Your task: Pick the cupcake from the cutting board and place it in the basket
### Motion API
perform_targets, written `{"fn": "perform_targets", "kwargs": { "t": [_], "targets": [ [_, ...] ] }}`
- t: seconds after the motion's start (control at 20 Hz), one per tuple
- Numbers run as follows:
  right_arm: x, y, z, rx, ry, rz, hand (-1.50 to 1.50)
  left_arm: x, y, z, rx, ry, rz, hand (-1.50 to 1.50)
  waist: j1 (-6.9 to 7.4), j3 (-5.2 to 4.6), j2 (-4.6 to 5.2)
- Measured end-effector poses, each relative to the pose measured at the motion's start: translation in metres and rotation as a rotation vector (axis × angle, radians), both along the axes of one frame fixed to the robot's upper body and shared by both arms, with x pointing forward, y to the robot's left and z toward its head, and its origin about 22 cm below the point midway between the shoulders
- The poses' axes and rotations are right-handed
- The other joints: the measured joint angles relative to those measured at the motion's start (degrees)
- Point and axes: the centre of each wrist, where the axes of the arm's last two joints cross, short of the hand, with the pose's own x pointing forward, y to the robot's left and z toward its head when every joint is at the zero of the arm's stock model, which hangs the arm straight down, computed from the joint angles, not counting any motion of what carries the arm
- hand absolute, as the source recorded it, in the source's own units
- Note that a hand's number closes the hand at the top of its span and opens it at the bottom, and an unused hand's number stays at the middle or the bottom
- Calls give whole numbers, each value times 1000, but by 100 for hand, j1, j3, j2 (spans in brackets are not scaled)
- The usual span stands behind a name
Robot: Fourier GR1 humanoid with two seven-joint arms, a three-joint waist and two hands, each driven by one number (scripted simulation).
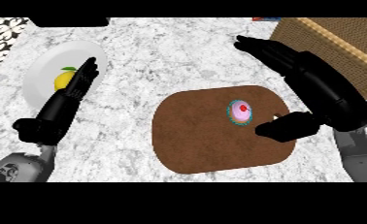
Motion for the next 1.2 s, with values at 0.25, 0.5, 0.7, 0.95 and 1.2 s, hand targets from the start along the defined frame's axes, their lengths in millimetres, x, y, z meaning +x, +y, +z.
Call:
{"fn": "perform_targets", "kwargs": {
  "t": [0.25, 0.5, 0.7, 0.95, 1.2],
  "targets": [
    [-4, -10, 40, -247, 133, 0, -150, 0, 1, 1, -3, 2, -14, 0, 56, 5, 18],
    [-10, -21, 74, -354, 255, 30, -150, 3, 1, 8, 4, -13, -20, 0, 81, 13, 37],
    [-12, -35, 99, -360, 296, 22, -150, 3, 1, 2, -2, -12, -27, 0, 111, 19, 53],
    [-16, -58, 104, -340, 304, 9, -150, 6, -3, 6, -8, -16, -27, 0, 126, 25, 63],
    [-18, -61, 84, -303, 311, -5, -150, 16, 1, 8, -4, -20, -27, 0, 136, 27, 74]
  ]
}}
